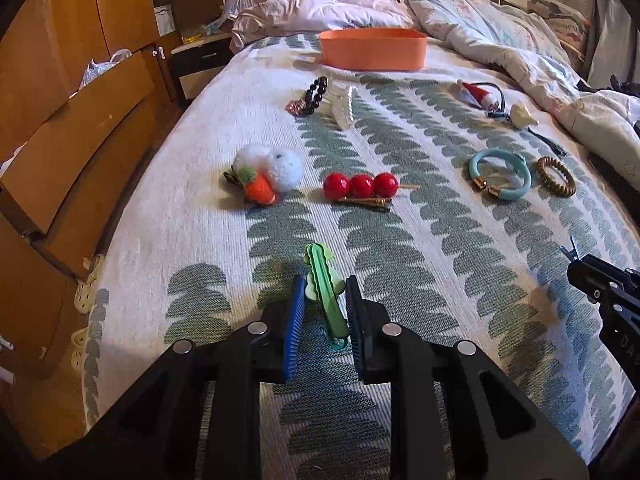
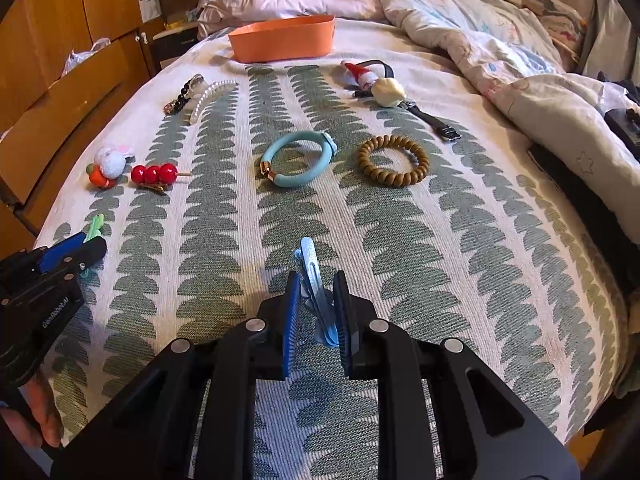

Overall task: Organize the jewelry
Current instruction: 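Carry green clip toward black bead bracelet while right tool carries blue clip toward watch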

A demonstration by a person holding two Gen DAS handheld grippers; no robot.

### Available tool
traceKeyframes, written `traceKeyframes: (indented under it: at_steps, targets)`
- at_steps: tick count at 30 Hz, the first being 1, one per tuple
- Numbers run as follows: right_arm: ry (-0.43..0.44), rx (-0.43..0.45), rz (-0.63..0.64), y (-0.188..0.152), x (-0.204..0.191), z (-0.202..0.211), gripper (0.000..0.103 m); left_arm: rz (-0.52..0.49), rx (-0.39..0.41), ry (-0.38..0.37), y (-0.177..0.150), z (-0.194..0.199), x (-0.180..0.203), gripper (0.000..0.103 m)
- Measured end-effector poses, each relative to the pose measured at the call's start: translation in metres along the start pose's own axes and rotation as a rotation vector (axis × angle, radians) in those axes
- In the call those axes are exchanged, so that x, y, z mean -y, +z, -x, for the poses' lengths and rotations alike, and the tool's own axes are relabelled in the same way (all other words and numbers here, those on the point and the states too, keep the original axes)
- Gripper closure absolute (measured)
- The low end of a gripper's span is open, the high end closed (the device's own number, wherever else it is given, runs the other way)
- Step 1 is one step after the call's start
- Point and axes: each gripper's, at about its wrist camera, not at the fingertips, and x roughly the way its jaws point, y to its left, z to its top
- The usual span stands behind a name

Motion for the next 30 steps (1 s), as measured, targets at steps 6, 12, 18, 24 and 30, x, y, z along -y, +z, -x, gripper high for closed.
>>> traceKeyframes:
  at_steps: [6, 12, 18, 24, 30]
  targets:
    - [-0.009, 0.031, 0.006, 0.002, -0.002, 0.01, 0.085, 0.007, 0.021, -0.006, 0.003, 0.007, -0.002, 0.082]
    - [0.001, 0.053, 0.004, 0.004, -0.004, 0.018, 0.085, 0.008, 0.039, -0.011, 0.006, 0.012, -0.002, 0.082]
    - [0.001, 0.074, 0.005, 0.007, -0.007, 0.023, 0.085, 0.013, 0.054, -0.014, 0.009, 0.017, -0.004, 0.082]
    - [0.0, 0.105, -0.004, 0.02, -0.009, 0.029, 0.085, 0.019, 0.072, -0.007, 0.017, 0.019, -0.005, 0.082]
    - [-0.001, 0.137, -0.023, 0.037, -0.004, 0.035, 0.085, 0.019, 0.114, 0.015, 0.034, 0.027, -0.007, 0.082]
